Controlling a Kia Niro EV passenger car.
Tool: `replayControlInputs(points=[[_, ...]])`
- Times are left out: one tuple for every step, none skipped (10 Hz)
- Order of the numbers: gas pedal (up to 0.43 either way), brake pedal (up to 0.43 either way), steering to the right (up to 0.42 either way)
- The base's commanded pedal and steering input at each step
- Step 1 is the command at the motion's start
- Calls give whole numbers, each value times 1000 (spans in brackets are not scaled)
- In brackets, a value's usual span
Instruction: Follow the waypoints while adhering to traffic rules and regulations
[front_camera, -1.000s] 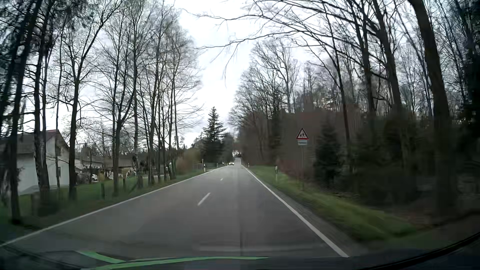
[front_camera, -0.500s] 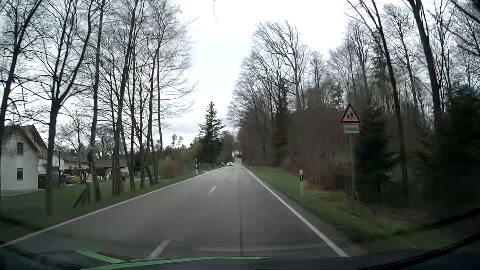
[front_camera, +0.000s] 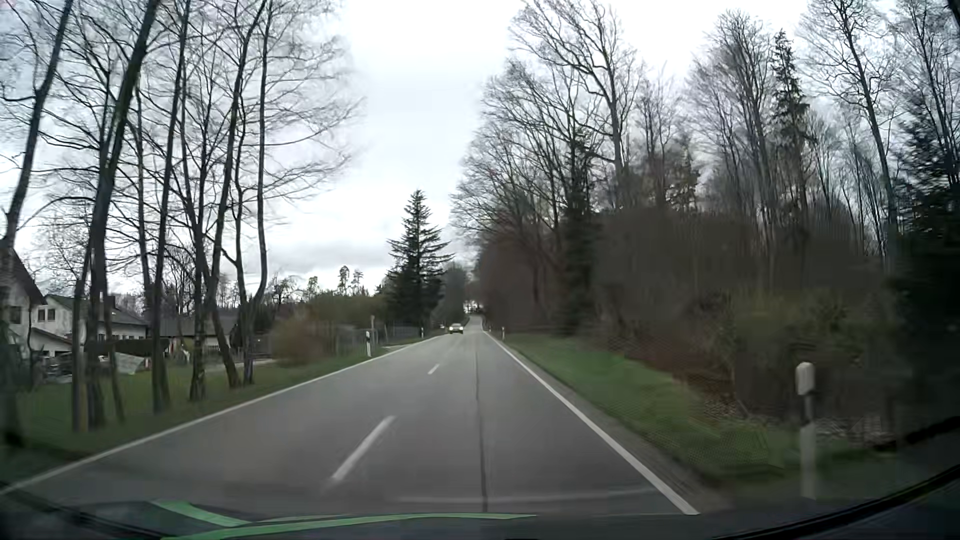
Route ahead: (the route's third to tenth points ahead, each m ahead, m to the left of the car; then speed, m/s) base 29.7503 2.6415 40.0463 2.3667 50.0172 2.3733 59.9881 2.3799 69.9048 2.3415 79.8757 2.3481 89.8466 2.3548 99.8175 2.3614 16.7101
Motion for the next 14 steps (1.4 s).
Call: replayControlInputs(points=[[220, 0, -1], [220, 0, 0], [220, 0, 0], [220, 0, 0], [220, 0, 0], [220, 0, 0], [220, 0, 0], [220, 0, 0], [220, 0, 0], [220, 0, 0], [220, 0, 1], [220, 0, 1], [220, 0, 1], [220, 0, 1]])
